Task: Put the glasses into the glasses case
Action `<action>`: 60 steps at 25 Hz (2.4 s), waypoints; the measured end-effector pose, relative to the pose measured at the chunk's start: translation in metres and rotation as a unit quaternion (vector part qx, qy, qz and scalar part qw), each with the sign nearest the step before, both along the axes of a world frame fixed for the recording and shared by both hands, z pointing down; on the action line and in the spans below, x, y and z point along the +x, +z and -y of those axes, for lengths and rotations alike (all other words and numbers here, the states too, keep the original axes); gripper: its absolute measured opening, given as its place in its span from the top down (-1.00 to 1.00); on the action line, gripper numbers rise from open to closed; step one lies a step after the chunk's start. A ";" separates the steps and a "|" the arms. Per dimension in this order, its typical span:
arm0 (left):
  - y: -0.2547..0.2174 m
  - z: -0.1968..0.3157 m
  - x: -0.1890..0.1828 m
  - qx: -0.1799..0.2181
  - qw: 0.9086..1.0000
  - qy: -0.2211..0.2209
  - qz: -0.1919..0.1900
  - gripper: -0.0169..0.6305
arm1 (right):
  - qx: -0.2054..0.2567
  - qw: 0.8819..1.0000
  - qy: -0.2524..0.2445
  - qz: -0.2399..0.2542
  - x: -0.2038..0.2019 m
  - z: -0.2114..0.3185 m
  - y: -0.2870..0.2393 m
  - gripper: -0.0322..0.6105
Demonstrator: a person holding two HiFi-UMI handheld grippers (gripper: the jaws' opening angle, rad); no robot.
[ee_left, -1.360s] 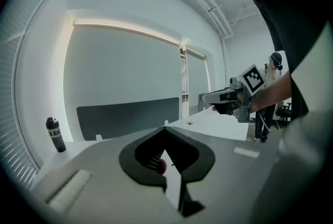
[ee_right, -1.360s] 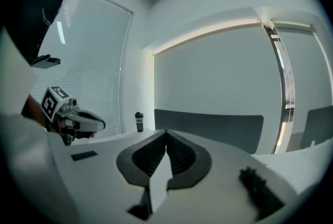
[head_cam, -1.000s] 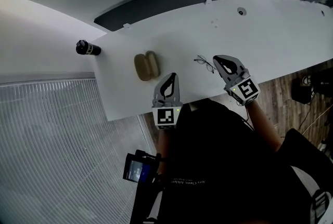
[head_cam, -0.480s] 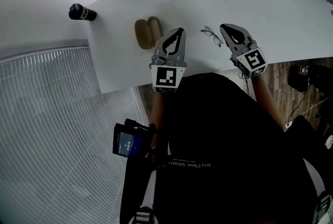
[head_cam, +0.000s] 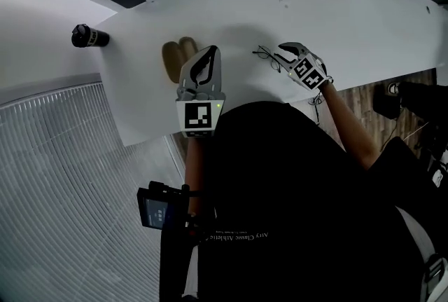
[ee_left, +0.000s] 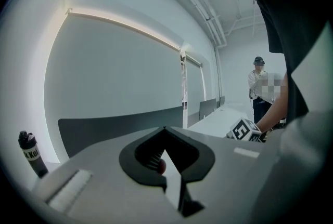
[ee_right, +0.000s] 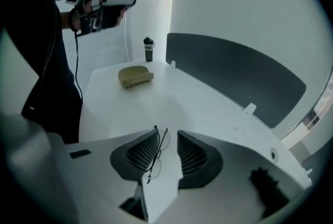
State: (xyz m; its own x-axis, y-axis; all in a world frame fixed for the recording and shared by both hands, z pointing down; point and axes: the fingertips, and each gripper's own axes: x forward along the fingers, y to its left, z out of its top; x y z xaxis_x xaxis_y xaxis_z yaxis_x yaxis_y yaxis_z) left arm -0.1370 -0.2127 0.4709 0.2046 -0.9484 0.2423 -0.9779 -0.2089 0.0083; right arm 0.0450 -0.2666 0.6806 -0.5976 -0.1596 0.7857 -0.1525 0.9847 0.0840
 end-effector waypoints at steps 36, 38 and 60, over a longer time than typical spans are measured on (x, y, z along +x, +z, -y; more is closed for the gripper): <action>0.009 -0.019 0.007 0.007 1.000 0.015 0.002 0.92 | 0.018 0.991 0.081 -0.105 -0.011 -0.002 0.065 0.73; 0.010 -0.022 0.003 0.004 1.000 0.013 0.003 0.92 | 0.018 0.992 0.093 -0.085 -0.015 -0.003 0.056 0.74; 0.010 -0.067 -0.059 -0.003 0.996 -0.078 -0.034 0.92 | -0.146 0.958 0.217 0.120 -0.136 -0.019 -0.024 0.79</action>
